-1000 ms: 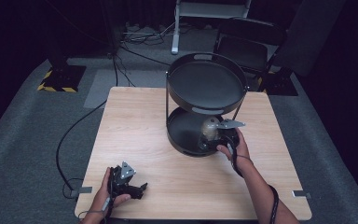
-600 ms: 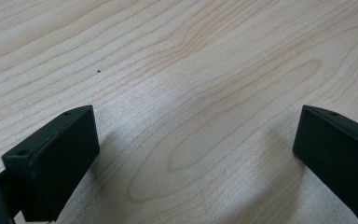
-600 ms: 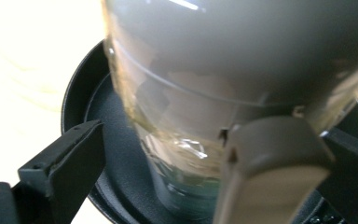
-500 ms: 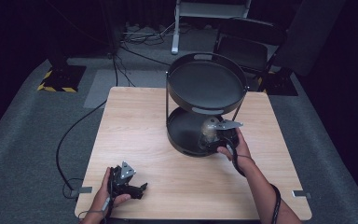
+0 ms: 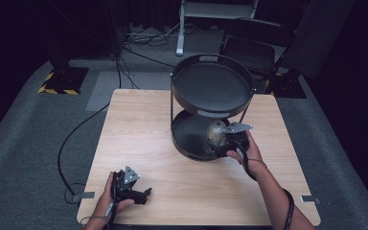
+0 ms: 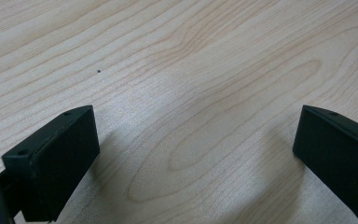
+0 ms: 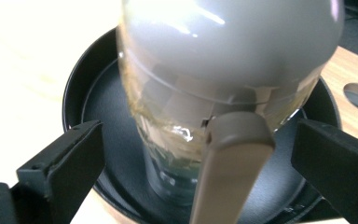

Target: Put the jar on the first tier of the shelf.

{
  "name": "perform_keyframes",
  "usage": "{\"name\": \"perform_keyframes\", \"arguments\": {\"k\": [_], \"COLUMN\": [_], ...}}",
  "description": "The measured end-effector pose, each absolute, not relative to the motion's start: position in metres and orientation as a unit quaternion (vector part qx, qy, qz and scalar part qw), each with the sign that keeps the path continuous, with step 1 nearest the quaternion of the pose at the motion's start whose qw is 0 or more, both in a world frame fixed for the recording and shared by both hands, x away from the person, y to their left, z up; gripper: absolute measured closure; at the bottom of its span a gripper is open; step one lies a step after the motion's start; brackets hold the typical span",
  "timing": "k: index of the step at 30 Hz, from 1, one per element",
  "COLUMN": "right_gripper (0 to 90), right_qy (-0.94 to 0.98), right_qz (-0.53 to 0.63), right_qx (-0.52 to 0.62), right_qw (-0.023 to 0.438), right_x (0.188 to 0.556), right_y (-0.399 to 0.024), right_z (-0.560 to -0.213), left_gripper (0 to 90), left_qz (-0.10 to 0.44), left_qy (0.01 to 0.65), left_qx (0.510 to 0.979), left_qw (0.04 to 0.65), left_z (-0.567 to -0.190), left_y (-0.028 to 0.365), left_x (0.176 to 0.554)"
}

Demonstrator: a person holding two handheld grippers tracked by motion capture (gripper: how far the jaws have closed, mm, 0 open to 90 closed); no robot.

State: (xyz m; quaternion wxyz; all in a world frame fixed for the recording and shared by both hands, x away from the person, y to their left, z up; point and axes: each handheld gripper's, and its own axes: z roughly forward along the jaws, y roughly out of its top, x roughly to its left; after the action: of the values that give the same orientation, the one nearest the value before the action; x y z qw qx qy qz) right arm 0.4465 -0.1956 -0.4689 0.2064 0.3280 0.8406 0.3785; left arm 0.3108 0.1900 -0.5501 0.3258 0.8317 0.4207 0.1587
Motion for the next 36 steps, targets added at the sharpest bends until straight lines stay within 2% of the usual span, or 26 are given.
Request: {"name": "perform_keyframes", "arguments": {"k": [24, 36], "right_gripper": [3.2, 3.2], "right_qy": [0.861, 0.875], "right_qz": [0.345, 0.325], "right_qx": [0.274, 0.251], "right_qw": [0.254, 0.257], "right_x": [0.409, 0.387], "right_y": [-0.222, -0.233], "right_z": [-0.442, -0.451], "left_gripper": [0.0, 0.0], "left_qz": [0.159, 0.158], "left_qy": [0.421, 0.421], "left_qx": [0.832, 0.832], "left_qw": [0.326, 0.326], "left_z": [-0.550, -0.550], "left_y": [0.190, 0.190], "left_x": [0.311, 0.311]}}
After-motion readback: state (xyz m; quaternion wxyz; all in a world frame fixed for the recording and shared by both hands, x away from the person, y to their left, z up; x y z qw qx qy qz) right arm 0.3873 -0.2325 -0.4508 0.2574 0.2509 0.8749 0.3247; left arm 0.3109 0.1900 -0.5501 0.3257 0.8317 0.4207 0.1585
